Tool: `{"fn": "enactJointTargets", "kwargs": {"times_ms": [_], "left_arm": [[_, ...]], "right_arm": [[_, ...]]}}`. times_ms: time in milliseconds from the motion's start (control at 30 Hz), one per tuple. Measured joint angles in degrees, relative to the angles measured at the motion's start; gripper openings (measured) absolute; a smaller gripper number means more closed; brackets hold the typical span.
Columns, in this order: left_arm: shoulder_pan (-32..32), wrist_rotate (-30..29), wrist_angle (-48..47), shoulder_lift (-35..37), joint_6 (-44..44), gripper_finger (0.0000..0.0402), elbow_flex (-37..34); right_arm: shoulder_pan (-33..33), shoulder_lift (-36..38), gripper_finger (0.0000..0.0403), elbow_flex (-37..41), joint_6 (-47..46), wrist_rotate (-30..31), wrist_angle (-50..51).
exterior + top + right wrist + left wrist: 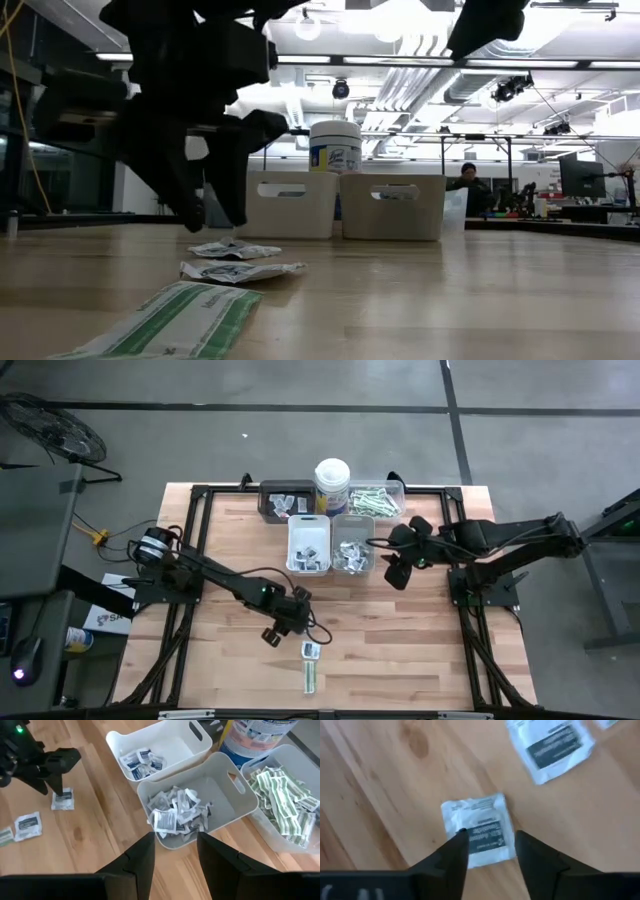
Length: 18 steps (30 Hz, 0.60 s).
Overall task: Pick & Place First Aid Supplies
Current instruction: Put the wipe into the gray bin
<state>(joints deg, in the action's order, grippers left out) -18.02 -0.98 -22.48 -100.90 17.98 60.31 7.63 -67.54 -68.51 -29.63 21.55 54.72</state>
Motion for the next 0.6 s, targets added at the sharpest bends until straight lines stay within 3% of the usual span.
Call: {"fn": "enactJointTargets", "kwargs": {"times_ms": [267,600], "left_arm": [[0.00,0.20,0.29,-0.27,2.49,0.0222,0.02],[0.00,-1.94,0.90,-4.67,2.78,0.0230,0.20]], "right_arm": [[0.20,-0.06,0.0140,0.00,-0.39,0.27,0.49],[0.20,-0.06,0.0140,0.00,-0.64,-0.19,0.41]]}}
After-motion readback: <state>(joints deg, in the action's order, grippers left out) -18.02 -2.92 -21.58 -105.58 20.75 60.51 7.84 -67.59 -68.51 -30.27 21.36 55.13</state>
